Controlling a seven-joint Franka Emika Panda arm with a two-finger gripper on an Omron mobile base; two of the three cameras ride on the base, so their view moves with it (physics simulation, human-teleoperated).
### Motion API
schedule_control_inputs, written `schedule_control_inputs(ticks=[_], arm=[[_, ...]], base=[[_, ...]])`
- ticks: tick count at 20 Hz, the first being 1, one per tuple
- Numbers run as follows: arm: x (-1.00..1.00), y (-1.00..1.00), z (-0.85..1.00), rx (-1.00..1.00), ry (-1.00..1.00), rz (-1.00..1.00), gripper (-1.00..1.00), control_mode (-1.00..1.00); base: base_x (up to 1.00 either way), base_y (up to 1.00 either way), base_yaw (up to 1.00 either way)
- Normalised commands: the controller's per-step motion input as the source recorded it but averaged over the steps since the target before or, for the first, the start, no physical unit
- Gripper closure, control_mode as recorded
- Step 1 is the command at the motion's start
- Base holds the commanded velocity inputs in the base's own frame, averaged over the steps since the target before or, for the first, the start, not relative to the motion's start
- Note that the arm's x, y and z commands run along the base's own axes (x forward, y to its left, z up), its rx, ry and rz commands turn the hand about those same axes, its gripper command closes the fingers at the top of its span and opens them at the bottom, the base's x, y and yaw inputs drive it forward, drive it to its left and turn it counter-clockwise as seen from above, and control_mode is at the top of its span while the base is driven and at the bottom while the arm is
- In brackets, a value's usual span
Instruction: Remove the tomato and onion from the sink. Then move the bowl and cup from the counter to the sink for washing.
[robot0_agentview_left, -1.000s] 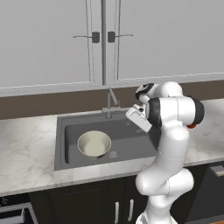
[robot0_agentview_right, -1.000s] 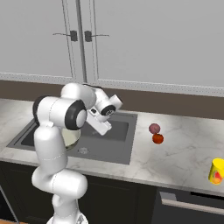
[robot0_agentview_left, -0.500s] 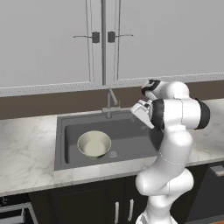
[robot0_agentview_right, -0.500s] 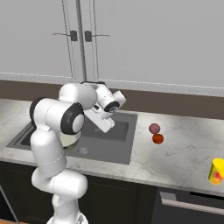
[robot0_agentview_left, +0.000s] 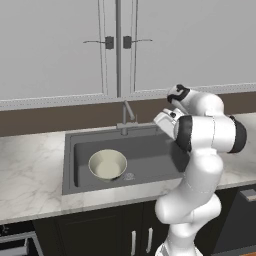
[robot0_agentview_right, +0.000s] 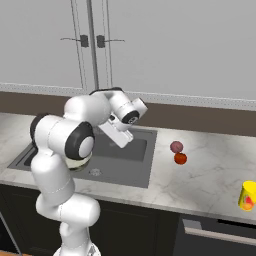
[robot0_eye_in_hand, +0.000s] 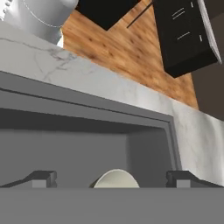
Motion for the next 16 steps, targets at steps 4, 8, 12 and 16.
schedule_control_inputs(ticks=[4,8,12,16], arm=[[-0.21,-0.15,0.31,0.0,0.01,-0.06,-1.0,-1.0],[-0.18,-0.16,0.25,0.0,0.1,-0.14,-1.0,-1.0],[-0.19,-0.14,0.23,0.0,0.08,-0.19,-1.0,-1.0],[-0.15,-0.09,0.26,-0.01,0.05,-0.19,-1.0,-1.0]], base=[[0.0,0.0,0.0],[0.0,0.0,0.0],[0.0,0.0,0.0],[0.0,0.0,0.0]])
